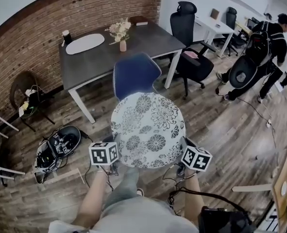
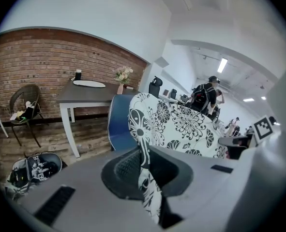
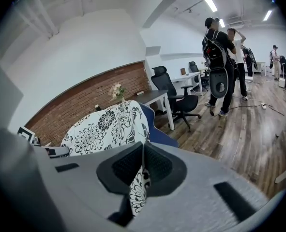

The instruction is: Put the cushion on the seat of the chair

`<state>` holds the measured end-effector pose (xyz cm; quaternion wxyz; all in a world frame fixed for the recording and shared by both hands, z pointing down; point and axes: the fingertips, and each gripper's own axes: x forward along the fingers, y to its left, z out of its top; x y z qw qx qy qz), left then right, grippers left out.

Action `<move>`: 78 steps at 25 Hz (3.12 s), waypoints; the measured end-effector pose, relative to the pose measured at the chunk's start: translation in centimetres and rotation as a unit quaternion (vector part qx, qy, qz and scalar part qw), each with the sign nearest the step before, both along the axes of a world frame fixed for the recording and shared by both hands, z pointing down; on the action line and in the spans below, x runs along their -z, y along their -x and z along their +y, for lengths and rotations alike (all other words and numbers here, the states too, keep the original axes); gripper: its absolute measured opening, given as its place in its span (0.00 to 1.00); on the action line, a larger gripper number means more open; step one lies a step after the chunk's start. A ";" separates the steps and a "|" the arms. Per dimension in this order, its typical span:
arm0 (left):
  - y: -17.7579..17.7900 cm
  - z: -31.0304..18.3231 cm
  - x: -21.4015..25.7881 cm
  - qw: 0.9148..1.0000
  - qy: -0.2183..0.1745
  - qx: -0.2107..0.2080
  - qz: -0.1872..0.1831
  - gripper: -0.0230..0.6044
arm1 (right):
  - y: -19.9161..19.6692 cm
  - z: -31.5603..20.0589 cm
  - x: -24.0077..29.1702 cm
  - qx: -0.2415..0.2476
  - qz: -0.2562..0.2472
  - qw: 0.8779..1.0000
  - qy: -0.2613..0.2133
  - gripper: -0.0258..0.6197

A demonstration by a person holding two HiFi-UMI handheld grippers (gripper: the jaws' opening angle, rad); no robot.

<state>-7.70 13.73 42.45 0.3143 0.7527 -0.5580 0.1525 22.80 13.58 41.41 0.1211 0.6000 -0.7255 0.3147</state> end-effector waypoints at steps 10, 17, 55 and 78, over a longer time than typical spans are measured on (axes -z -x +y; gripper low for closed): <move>0.7 -12.0 -0.3 1.000 -0.005 -0.011 0.004 0.07 | 1.1 -10.8 0.2 -0.009 0.004 1.000 -0.008 0.06; 2.0 -22.3 2.1 0.999 -0.027 -0.026 0.009 0.07 | 2.1 -19.4 2.3 -0.026 0.013 0.999 -0.018 0.06; 2.6 -30.5 -15.4 0.989 0.140 0.052 0.009 0.07 | 1.4 -34.6 -12.3 0.057 0.022 0.991 0.123 0.06; -0.4 -29.2 -29.3 0.971 0.234 0.057 -0.010 0.07 | 0.9 -36.7 -26.4 0.104 0.045 0.973 0.202 0.06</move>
